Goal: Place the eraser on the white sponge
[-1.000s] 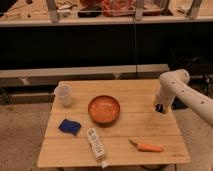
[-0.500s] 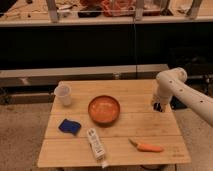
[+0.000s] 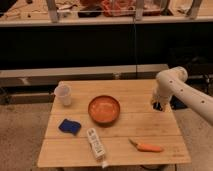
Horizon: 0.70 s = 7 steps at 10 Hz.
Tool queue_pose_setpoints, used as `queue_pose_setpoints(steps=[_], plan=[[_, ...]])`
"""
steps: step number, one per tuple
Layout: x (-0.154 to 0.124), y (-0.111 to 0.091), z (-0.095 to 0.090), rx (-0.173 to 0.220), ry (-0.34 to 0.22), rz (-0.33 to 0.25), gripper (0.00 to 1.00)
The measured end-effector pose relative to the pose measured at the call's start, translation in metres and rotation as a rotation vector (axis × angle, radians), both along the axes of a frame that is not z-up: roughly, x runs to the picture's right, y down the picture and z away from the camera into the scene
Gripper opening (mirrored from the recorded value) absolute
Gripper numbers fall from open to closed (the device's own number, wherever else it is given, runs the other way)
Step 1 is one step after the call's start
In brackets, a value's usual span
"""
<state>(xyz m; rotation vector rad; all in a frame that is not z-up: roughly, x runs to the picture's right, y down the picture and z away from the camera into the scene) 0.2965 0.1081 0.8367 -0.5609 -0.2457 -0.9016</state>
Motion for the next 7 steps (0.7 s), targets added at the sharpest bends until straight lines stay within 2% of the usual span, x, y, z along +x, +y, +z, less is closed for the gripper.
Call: queue_pose_setpoints(steps=[1, 4, 7], plan=[[-0.009, -0.001, -0.001, 0.003, -0.005, -0.009, 0.05], [-0.011, -0.007, -0.009, 0.024, -0.016, -0.042, 0.05], [-0.037, -0.009, -0.011, 0.034, -0.041, -0.069, 0.05]])
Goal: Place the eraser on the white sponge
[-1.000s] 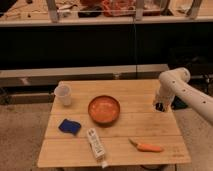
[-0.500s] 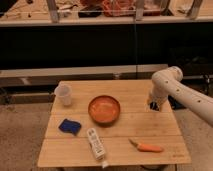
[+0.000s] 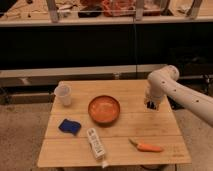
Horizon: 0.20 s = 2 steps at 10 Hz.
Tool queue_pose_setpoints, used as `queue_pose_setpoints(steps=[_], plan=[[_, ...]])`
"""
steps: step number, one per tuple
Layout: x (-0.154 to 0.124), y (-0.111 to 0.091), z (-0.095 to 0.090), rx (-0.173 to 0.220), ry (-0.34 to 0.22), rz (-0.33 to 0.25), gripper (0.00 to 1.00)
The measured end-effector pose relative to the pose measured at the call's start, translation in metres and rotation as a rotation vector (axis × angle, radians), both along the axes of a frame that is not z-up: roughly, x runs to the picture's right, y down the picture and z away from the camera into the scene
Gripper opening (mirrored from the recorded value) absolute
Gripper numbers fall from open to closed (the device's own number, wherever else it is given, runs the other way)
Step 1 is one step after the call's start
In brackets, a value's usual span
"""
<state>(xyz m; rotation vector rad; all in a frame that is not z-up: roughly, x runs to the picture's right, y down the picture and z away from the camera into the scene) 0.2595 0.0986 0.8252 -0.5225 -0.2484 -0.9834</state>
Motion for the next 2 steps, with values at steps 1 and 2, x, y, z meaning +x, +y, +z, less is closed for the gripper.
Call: queue_pose_setpoints(steps=[1, 2], plan=[[-0.0011, -0.0006, -0.0015, 0.006, -0.011, -0.024, 0.05], [-0.0018, -0.0038, -0.0056, 0.012, -0.018, -0.037, 0.05]])
